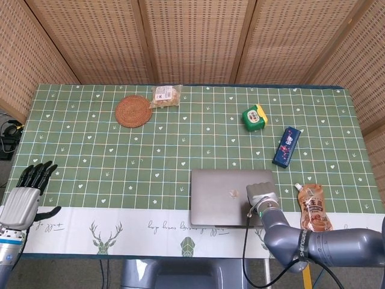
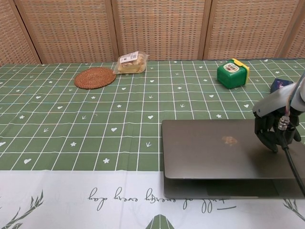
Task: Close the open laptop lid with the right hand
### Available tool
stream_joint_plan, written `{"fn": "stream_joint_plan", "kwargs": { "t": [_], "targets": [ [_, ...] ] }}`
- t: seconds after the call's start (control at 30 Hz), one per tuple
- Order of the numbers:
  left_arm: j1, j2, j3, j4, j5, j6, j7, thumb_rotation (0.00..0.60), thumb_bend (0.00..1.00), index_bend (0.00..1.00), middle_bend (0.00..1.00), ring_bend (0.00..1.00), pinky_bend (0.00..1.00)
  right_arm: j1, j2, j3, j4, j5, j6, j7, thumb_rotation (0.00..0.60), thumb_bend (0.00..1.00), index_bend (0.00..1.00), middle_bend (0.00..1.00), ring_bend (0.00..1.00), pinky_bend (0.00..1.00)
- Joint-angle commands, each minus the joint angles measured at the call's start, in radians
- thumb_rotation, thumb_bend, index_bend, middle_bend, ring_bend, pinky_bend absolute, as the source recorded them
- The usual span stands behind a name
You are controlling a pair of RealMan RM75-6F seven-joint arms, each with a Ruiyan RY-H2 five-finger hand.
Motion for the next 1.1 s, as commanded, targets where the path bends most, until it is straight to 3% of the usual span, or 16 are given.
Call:
{"fn": "stream_joint_plan", "kwargs": {
  "t": [0.03, 1.1],
  "targets": [
    [0.0, -0.001, 0.001, 0.0, 0.001, 0.0, 0.003, 0.6, 0.14, 0.0, 0.0, 0.0, 0.0, -0.001, -0.002, -0.01, 0.004, -0.01, -0.007, 0.01, 0.6, 0.91, 0.64, 0.5, 0.42, 0.46],
    [0.005, -0.003, 0.005, -0.005, 0.02, 0.016, 0.019, 0.6, 0.14, 0.0, 0.0, 0.0, 0.0, -0.029, -0.032, -0.116, 0.043, -0.144, -0.074, 0.157, 0.6, 0.88, 0.62, 0.48, 0.4, 0.43]
  ]
}}
